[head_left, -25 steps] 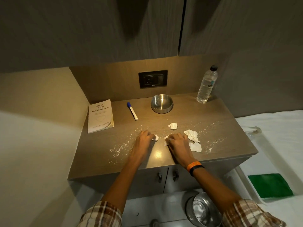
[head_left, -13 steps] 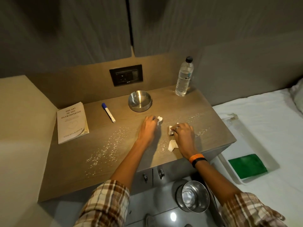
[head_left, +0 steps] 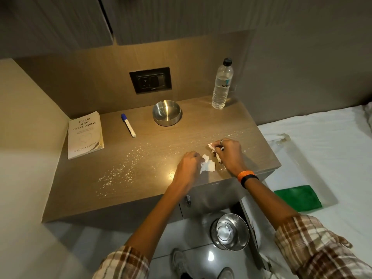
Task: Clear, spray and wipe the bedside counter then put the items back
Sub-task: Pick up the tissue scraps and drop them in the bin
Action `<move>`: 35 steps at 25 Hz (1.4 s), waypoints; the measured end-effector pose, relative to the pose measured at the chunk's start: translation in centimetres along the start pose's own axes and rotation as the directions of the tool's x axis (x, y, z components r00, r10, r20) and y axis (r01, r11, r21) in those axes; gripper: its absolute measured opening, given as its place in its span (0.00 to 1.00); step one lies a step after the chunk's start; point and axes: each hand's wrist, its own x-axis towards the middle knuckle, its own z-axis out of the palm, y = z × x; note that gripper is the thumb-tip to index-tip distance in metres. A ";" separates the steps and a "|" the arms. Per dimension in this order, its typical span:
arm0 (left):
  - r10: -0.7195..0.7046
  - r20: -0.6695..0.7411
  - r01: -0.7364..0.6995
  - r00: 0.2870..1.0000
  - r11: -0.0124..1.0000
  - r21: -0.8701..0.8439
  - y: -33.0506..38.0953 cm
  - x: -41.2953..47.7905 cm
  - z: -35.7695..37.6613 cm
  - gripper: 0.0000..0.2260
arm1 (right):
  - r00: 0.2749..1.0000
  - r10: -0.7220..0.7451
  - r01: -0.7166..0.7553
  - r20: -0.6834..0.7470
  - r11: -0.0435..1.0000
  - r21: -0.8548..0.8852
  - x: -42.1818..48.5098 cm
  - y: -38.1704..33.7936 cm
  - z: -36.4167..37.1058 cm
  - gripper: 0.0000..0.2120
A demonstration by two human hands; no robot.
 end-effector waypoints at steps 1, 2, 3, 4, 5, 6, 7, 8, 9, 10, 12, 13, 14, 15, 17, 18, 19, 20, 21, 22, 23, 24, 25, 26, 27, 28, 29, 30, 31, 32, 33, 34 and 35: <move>0.002 0.012 -0.003 1.000 1.000 0.016 0.8 -0.6 0.7 0.12 | 1.000 0.003 -0.002 -0.013 1.000 0.018 -0.3 0.4 -0.3 0.10; -0.011 0.014 0.011 1.000 1.000 0.026 1.6 -0.9 1.1 0.13 | 1.000 -0.002 0.002 -0.022 1.000 0.031 -0.5 0.9 -0.7 0.10; -0.026 0.013 0.025 1.000 0.999 0.039 2.4 -1.0 1.4 0.15 | 1.000 -0.008 0.009 -0.027 0.999 0.043 -0.7 1.2 -1.0 0.09; -0.033 0.014 0.032 0.999 0.998 0.062 3.0 -1.0 1.6 0.15 | 0.999 -0.015 0.017 -0.030 0.999 0.050 -0.8 1.6 -1.3 0.09; -0.034 0.009 0.033 0.999 0.995 0.095 3.5 -0.9 1.8 0.14 | 0.999 -0.026 0.027 -0.027 0.999 0.042 -1.0 1.8 -1.5 0.09; -0.040 0.000 0.040 0.999 0.991 0.131 3.9 -0.9 1.9 0.13 | 0.999 -0.046 0.046 -0.013 0.999 0.013 -1.2 2.1 -1.6 0.10; -0.054 -0.018 0.056 0.998 0.987 0.153 4.1 -0.9 1.9 0.13 | 0.997 -0.078 0.079 0.020 0.996 -0.038 -1.2 2.2 -1.5 0.10; -0.078 -0.046 0.084 0.996 0.984 0.156 4.3 -1.1 1.9 0.12 | 0.990 -0.119 0.127 0.078 0.986 -0.105 -1.2 2.4 -1.3 0.10; -0.103 -0.083 0.114 0.991 0.983 0.144 4.6 -1.4 1.8 0.12 | 0.975 -0.161 0.187 0.152 0.966 -0.178 -1.2 2.5 -1.2 0.10; -0.120 -0.124 0.135 0.985 0.983 0.123 4.9 -1.8 1.5 0.11 | 0.955 -0.197 0.250 0.223 0.936 -0.247 -1.1 2.4 -1.2 0.10; -0.126 -0.212 0.142 0.969 0.988 0.063 5.7 -2.7 1.0 0.10 | 0.921 -0.255 0.348 0.293 0.876 -0.333 -1.0 2.5 -1.2 0.11; -0.122 -0.258 0.134 0.958 0.991 0.030 6.1 -3.3 1.0 0.09 | 0.912 -0.278 0.376 0.301 0.861 -0.344 -1.2 2.6 -1.4 0.11; -0.122 -0.300 0.126 0.946 0.992 -0.005 6.6 -3.9 1.1 0.08 | 0.910 -0.297 0.386 0.290 0.863 -0.326 -1.6 2.9 -1.8 0.11; -0.127 -0.333 0.120 0.934 0.992 -0.041 7.1 -4.7 1.5 0.08 | 0.917 -0.311 0.375 0.252 0.888 -0.268 -2.6 3.4 -2.3 0.11; -0.141 -0.359 0.105 0.922 0.987 -0.118 8.3 -6.5 3.2 0.08 | 0.946 -0.309 0.317 0.098 0.945 -0.075 -6.1 5.2 -3.3 0.10; -0.150 -0.349 0.096 0.925 0.982 -0.165 9.1 -7.5 4.5 0.07 | 0.960 -0.278 0.277 0.016 0.960 0.027 -8.5 6.6 -3.7 0.09; -0.159 -0.324 0.089 0.932 0.971 -0.221 9.7 -8.5 6.1 0.06 | 0.974 -0.225 0.227 -0.034 0.968 0.104 -11.1 8.2 -3.7 0.09; -0.172 -0.287 0.092 0.942 0.958 -0.273 10.1 -9.4 8.1 0.05 | 0.987 -0.155 0.160 -0.044 0.976 0.150 -13.7 9.9 -3.3 0.09; -0.197 -0.235 0.118 0.952 0.942 -0.313 10.3 -10.2 10.4 0.04 | 0.997 -0.074 0.077 -0.028 0.982 0.170 -16.1 11.9 -2.5 0.09; -0.238 -0.160 0.172 0.958 0.923 -0.345 10.4 -10.8 13.0 0.04 | 1.000 0.023 -0.023 0.002 0.985 0.174 -17.9 14.0 -1.3 0.09; -0.286 -0.058 0.247 0.956 0.899 -0.362 10.3 -11.3 15.9 0.04 | 0.991 0.129 -0.134 0.041 0.977 0.167 -19.2 16.4 0.3 0.08; -0.330 0.053 0.326 0.943 0.872 -0.365 9.8 -11.5 18.9 0.04 | 0.970 0.228 -0.238 0.085 0.961 0.141 -20.0 19.0 2.1 0.07; -0.359 0.145 0.387 0.922 0.851 -0.354 9.0 -11.5 22.1 0.04 | 0.942 0.306 -0.320 0.136 0.942 0.098 -20.3 21.7 4.2 0.07; -0.380 0.219 0.435 0.899 0.833 -0.343 8.1 -11.4 25.9 0.05 | 0.912 0.364 -0.378 0.190 0.925 0.044 -20.7 24.7 6.7 0.07; -0.409 0.277 0.486 0.869 0.807 -0.335 6.9 -11.3 29.8 0.06 | 0.885 0.402 -0.412 0.236 0.911 -0.010 -21.0 27.7 9.4 0.08; -0.451 0.326 0.547 0.831 0.769 -0.331 5.5 -11.1 33.7 0.06 | 0.863 0.433 -0.434 0.262 0.899 -0.056 -21.1 30.4 12.2 0.08; -0.493 0.356 0.598 0.794 0.737 -0.315 4.0 -10.9 37.5 0.07 | 0.850 0.456 -0.452 0.264 0.888 -0.080 -21.2 32.8 15.0 0.08; -0.528 0.374 0.638 0.762 0.711 -0.296 2.6 -10.9 41.2 0.06 | 0.846 0.467 -0.459 0.257 0.883 -0.096 -21.2 35.1 17.9 0.09; -0.546 0.393 0.660 0.740 0.701 -0.270 1.3 -11.2 44.7 0.06 | 0.845 0.467 -0.452 0.261 0.884 -0.117 -21.4 37.1 20.6 0.09; -0.548 0.415 0.669 0.727 0.700 -0.248 0.1 -11.3 47.5 0.06 | 0.842 0.462 -0.437 0.279 0.887 -0.149 -21.5 38.7 22.8 0.10; -0.544 0.438 0.674 0.716 0.702 -0.230 -1.0 -11.6 49.7 0.06 | 0.833 0.461 -0.423 0.306 0.887 -0.184 -21.5 40.1 24.6 0.11; -0.539 0.459 0.679 0.707 0.699 -0.225 -2.2 -12.0 51.7 0.05 | 0.822 0.465 -0.417 0.330 0.885 -0.209 -21.6 41.6 26.3 0.11; -0.527 0.483 0.683 0.699 0.692 -0.234 -3.3 -12.4 53.1 0.05 | 0.814 0.468 -0.415 0.343 0.883 -0.219 -21.7 42.9 27.5 0.11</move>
